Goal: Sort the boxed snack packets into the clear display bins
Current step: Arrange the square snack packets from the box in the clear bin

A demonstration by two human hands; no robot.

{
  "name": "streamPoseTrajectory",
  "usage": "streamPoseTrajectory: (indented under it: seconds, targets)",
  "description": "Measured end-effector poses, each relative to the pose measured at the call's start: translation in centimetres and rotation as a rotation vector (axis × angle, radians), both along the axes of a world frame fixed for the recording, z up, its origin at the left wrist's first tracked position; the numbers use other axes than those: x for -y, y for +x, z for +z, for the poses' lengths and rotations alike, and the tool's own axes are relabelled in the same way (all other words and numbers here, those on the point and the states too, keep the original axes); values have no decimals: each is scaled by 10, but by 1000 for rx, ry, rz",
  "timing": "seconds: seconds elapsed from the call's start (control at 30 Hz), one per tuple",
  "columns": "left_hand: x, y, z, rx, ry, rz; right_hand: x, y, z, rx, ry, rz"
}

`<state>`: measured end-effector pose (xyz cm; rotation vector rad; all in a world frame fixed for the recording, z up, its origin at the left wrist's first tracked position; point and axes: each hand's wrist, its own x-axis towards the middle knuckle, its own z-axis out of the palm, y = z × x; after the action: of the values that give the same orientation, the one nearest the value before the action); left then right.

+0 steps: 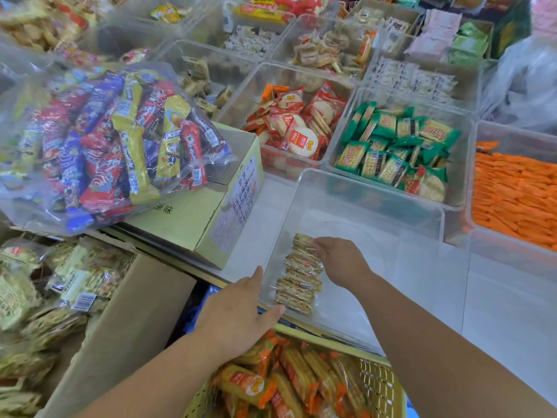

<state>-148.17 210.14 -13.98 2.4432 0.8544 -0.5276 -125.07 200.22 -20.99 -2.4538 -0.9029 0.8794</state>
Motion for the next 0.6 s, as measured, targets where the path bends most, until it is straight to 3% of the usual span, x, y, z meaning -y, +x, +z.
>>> streamPoseTrajectory:
  seconds: [0.23, 0.33, 0.47, 0.6]
  targets:
    - [-3, -1, 3, 12, -109, 34, -3, -13, 9, -7, -127, 80]
    - [-4, -11, 16, 113, -178, 51, -1, -21, 26, -7, -202, 91]
    - [-7, -49, 46, 296, -79, 24, -2, -45, 57, 96, -274, 100]
    - [-20, -121, 73, 515, 69, 150, -27, -117, 91, 291, -57, 182]
